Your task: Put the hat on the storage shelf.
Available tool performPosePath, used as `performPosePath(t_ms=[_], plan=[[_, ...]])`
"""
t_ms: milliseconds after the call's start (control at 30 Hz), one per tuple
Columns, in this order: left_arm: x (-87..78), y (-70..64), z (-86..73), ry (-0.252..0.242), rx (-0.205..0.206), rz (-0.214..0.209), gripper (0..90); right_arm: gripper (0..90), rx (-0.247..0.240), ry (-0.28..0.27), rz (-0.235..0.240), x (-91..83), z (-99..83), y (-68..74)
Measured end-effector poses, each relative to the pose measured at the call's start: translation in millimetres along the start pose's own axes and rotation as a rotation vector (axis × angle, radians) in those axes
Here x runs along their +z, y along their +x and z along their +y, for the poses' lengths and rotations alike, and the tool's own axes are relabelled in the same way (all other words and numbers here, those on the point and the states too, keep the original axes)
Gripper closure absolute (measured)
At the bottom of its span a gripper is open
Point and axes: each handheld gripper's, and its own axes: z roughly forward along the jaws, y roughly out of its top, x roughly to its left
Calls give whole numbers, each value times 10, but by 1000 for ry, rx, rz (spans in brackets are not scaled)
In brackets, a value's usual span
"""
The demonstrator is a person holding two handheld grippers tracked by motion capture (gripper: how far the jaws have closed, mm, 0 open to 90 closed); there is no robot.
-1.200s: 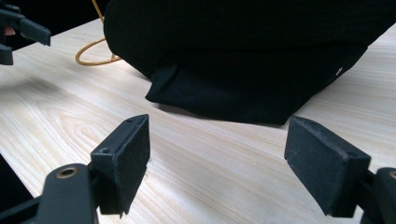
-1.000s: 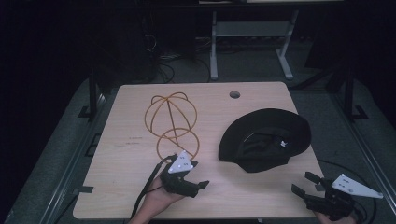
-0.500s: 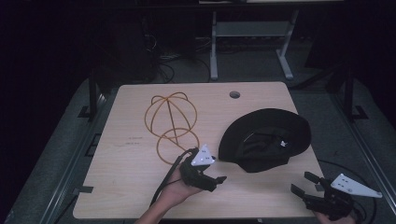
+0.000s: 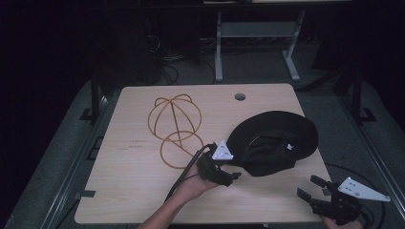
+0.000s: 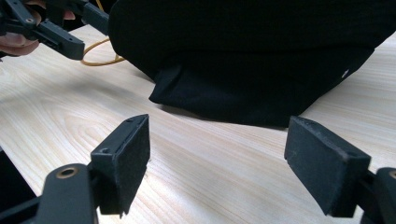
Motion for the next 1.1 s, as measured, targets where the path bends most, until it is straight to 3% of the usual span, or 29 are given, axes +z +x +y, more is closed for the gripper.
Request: performPosePath(t_ms=[167,600,833,1100], plan=[[39,22,50,17,11,-11,320,219,2,-1,3,0,0,-1],[176,107,193,56,-5,-48,409,219,7,3,12,26,3,-2],[283,119,247,86,10,-56,470,219,16,2,13,21,-1,-22],[396,75,247,112,40,-38,657,219,19,3,8,25,-5,-42]])
